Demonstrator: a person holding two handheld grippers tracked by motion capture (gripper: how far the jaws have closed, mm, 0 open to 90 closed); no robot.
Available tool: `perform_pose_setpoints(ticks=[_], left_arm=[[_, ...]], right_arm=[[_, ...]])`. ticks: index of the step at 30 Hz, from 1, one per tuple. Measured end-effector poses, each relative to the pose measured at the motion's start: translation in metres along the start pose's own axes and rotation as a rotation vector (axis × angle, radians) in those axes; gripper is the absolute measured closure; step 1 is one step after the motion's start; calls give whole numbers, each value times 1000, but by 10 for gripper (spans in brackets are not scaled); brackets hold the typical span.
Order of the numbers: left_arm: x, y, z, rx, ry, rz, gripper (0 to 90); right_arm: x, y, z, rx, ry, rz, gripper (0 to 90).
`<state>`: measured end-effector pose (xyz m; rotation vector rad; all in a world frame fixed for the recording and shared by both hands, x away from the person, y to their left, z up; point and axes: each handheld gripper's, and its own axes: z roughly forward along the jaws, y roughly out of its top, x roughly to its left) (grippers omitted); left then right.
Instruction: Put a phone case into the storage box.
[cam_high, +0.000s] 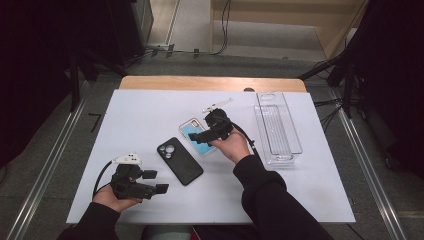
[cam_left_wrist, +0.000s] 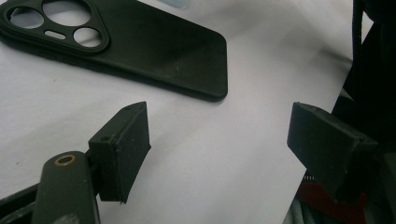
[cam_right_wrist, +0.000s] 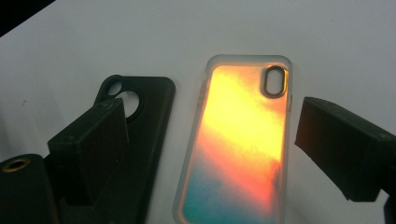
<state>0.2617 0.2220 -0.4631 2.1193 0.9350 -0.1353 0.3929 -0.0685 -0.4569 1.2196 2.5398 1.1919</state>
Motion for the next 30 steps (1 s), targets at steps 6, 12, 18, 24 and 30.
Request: perform_pose_setpoints(ticks=[6, 12, 18, 24, 30], left_arm=[[0, 0, 0, 3, 0, 0, 210], [0, 0, 0, 3, 2, 0, 210], [0, 0, 0, 0, 0, 1, 210], [0, 0, 0, 6, 5, 2, 210], [0, 0, 0, 2, 5, 1, 210]], right_arm=[[-2, -1, 7, 21, -8, 7, 78], [-3, -2, 12, 34, -14, 11, 78], [-3, -3, 16, 41, -24, 15, 78], [-3, -5, 21, 66, -25, 8, 78], [-1, -8, 29, 85, -67, -6, 78]])
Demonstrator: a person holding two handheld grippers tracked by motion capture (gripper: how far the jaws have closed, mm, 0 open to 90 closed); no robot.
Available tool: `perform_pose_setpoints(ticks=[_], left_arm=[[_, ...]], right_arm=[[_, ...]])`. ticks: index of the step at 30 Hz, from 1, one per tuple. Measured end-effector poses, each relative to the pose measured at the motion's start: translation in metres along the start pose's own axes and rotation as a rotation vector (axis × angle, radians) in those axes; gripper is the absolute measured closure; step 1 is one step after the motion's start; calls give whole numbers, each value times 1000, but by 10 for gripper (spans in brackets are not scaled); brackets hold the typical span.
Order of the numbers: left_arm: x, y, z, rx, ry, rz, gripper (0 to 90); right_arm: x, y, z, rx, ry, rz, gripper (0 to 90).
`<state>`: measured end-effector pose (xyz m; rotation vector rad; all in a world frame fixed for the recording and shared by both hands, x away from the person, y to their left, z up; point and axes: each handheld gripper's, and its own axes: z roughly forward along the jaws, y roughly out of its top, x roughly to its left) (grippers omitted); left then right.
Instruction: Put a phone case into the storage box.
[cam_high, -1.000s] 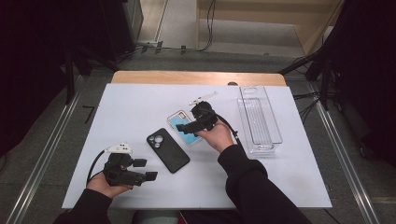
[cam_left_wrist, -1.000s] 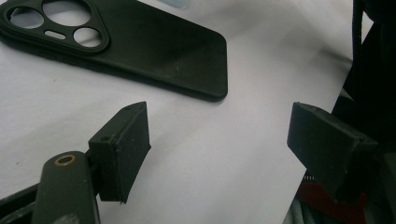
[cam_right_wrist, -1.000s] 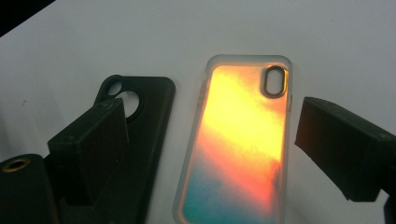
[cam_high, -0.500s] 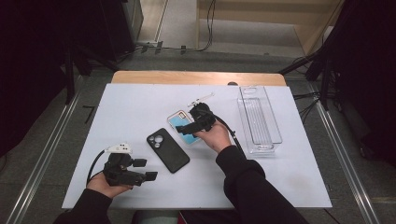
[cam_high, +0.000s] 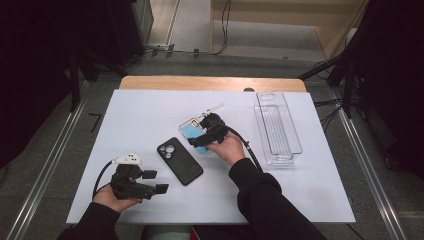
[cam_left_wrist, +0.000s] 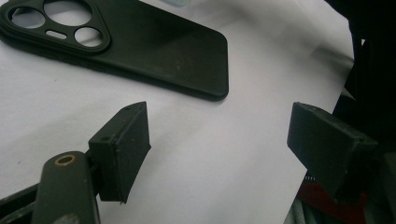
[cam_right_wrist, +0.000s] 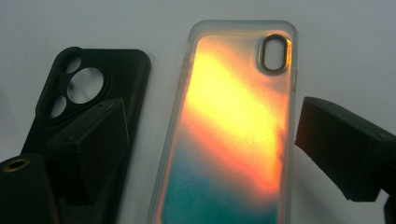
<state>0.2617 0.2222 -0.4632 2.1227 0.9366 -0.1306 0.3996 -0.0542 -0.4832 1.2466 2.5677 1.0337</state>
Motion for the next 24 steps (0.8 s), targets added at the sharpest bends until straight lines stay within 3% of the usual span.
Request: perform_pose_setpoints(ticks=[3, 8, 12, 16, 24], left_arm=[[0, 0, 0, 2, 2, 1, 210], [0, 0, 0, 4, 3, 3, 210], [0, 0, 0, 4, 3, 1, 210], [0, 0, 0, 1, 1, 1, 210], [0, 1, 0, -2, -1, -8, 209]], right_arm=[[0, -2, 4, 8, 3, 6, 78], [3, -6, 9, 22, -37, -15, 78], [3, -7, 10, 8, -53, -14, 78], [3, -11, 17, 34, -75, -6, 78], [13, -19, 23, 4, -164, -66, 91]])
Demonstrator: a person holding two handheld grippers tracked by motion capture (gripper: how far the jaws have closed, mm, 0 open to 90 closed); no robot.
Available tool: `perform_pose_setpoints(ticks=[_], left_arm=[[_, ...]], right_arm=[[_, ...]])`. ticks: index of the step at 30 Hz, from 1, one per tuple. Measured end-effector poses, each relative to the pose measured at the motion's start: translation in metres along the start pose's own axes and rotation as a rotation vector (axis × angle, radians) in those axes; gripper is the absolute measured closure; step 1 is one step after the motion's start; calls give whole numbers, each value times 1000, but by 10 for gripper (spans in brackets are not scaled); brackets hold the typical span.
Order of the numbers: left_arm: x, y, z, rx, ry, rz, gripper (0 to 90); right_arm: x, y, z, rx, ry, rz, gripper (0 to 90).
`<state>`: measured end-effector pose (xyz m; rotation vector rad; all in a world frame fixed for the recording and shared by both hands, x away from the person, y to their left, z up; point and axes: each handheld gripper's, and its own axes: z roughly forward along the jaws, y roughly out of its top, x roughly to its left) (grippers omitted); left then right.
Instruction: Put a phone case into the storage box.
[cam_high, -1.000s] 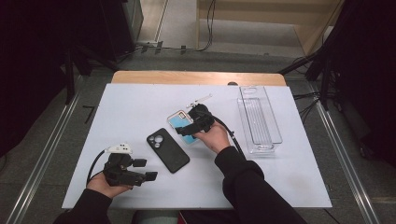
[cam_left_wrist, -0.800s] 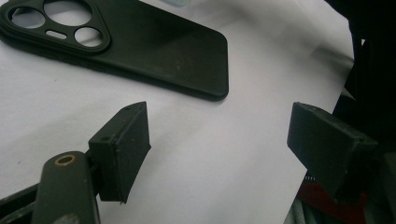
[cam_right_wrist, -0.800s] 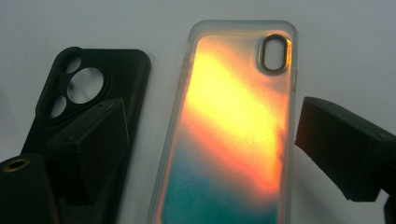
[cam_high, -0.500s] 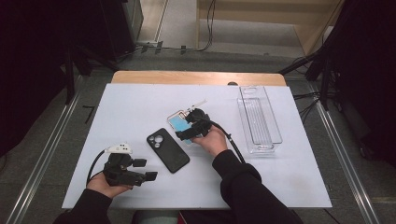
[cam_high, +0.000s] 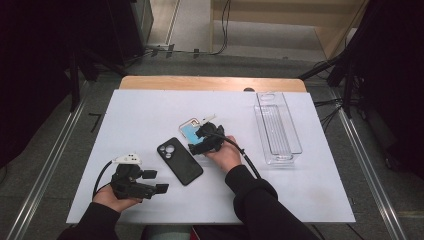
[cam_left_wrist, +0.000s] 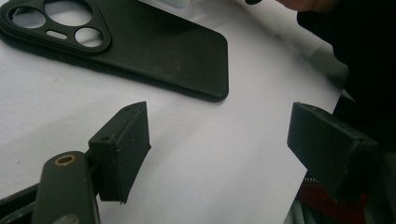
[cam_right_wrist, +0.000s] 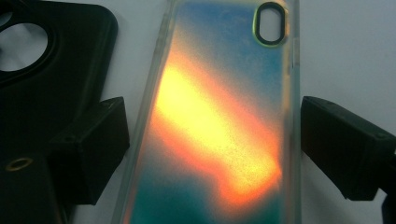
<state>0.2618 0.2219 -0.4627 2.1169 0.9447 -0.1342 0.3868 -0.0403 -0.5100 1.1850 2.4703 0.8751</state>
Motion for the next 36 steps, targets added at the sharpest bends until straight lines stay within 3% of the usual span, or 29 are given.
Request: perform_pose_setpoints(ticks=[15, 22, 27, 36], left_arm=[[1, 0, 0, -6, -1, -24, 210], [2, 2, -1, -5, 5, -59, 210], [3, 4, -1, -19, 8, -81, 210], [0, 14, 0, -53, 1, -127, 210]], right_arm=[[-3, -6, -2, -53, 7, 10, 146], [-7, -4, -8, -57, 50, 30, 148], [-11, 0, -20, -73, 84, 49, 148], [-20, 0, -57, -94, 146, 78, 148]])
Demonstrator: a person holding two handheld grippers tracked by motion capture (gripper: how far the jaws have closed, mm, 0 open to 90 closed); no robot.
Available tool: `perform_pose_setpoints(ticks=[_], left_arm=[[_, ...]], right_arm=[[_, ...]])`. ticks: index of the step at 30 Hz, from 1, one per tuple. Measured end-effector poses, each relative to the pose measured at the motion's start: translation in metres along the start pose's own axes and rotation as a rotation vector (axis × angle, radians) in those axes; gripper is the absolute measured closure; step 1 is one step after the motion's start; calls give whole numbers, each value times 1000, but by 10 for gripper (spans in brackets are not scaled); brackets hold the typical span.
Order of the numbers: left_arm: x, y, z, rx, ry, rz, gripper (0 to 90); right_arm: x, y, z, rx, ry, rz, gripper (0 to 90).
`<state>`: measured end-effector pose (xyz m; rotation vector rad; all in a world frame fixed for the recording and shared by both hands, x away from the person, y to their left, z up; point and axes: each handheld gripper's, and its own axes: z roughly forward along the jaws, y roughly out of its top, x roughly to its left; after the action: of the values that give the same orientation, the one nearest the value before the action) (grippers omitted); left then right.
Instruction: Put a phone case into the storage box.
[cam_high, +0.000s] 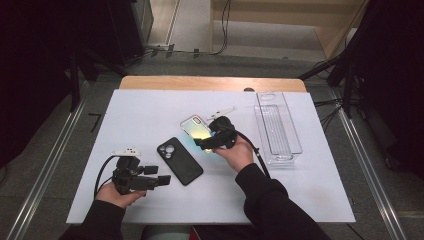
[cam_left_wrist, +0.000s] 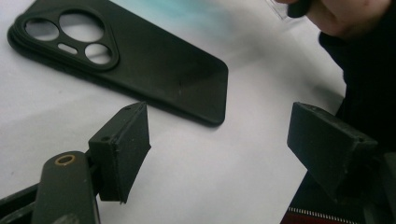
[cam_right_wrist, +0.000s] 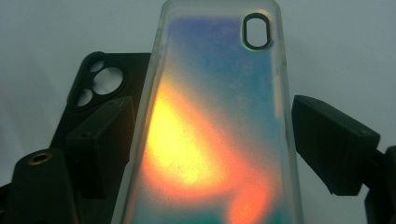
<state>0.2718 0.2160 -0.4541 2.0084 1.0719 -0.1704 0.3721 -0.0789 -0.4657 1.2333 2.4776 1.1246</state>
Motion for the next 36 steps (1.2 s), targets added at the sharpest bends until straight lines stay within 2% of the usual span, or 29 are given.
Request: perform_pose_setpoints(ticks=[8, 10, 12, 15, 20, 27, 34, 36], left_arm=[[-8, 8, 4, 3, 18, 12, 210], [-10, 10, 4, 5, 25, 14, 210], [-12, 13, 4, 14, 30, -6, 210], [-16, 17, 5, 12, 34, 8, 210], [-21, 25, 10, 18, 29, 10, 210], [-25, 38, 16, 13, 26, 10, 210], [-28, 46, 23, -2, 30, 5, 210], [-28, 49, 24, -5, 36, 2, 209]], right_arm=[[1, -6, -29, -13, 27, -8, 148], [3, -10, -36, -17, 34, -8, 148], [4, -14, -42, -20, 39, -7, 148], [5, -21, -52, -26, 41, -9, 148], [6, -34, -65, -38, 56, -2, 148], [4, -50, -71, -44, 62, 18, 148], [10, -55, -65, -52, 54, 17, 148], [13, -57, -61, -51, 54, 31, 147]])
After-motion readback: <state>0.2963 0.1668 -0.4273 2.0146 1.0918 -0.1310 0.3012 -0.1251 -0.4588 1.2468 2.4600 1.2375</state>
